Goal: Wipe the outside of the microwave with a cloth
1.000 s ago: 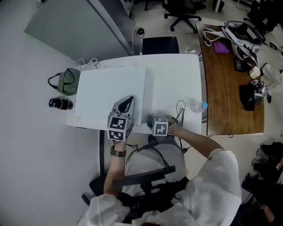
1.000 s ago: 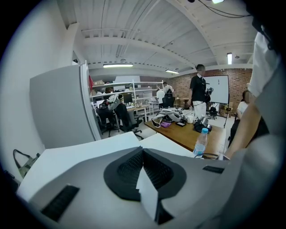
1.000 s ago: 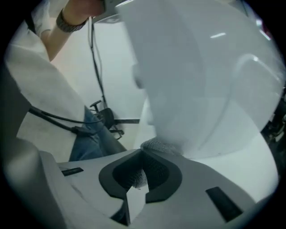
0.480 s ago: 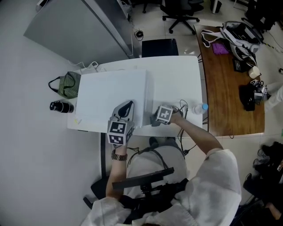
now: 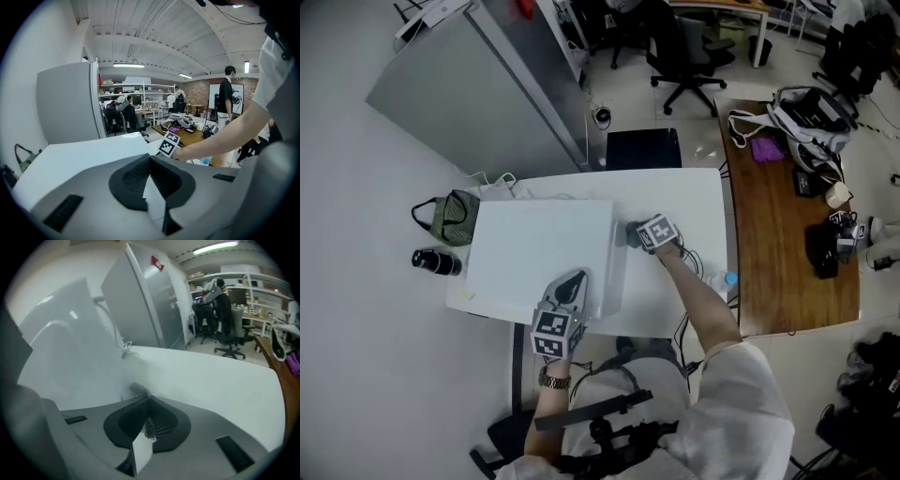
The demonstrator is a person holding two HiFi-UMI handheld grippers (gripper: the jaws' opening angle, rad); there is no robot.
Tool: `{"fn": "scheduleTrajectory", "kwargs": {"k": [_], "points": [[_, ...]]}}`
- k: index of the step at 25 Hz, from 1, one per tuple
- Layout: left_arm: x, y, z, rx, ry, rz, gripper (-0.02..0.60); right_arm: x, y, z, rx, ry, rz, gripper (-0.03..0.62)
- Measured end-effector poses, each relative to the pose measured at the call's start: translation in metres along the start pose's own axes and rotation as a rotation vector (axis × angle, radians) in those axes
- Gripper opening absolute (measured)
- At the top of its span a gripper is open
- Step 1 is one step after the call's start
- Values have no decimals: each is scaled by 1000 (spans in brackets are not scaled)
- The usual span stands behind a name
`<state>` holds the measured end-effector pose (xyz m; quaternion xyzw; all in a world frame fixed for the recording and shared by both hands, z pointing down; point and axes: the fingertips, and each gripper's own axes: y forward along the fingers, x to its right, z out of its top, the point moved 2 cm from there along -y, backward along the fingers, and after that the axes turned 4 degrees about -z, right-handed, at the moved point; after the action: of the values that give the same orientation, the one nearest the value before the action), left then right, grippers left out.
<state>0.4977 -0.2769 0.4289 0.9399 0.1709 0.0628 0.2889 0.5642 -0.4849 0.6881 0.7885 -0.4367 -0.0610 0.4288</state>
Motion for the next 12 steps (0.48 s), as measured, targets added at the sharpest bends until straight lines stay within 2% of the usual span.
{"fn": "scheduleTrajectory", "kwargs": {"k": [6, 9, 12], "points": [[-7, 9, -6, -3, 9, -31, 25, 32, -15, 36, 238, 169, -118, 5], [-27, 11, -3, 35, -1, -10, 23, 8, -52, 53, 390, 174, -139, 5], [-53, 15, 11, 119, -18, -11, 23, -40, -109, 59, 549, 199, -164, 5]]}}
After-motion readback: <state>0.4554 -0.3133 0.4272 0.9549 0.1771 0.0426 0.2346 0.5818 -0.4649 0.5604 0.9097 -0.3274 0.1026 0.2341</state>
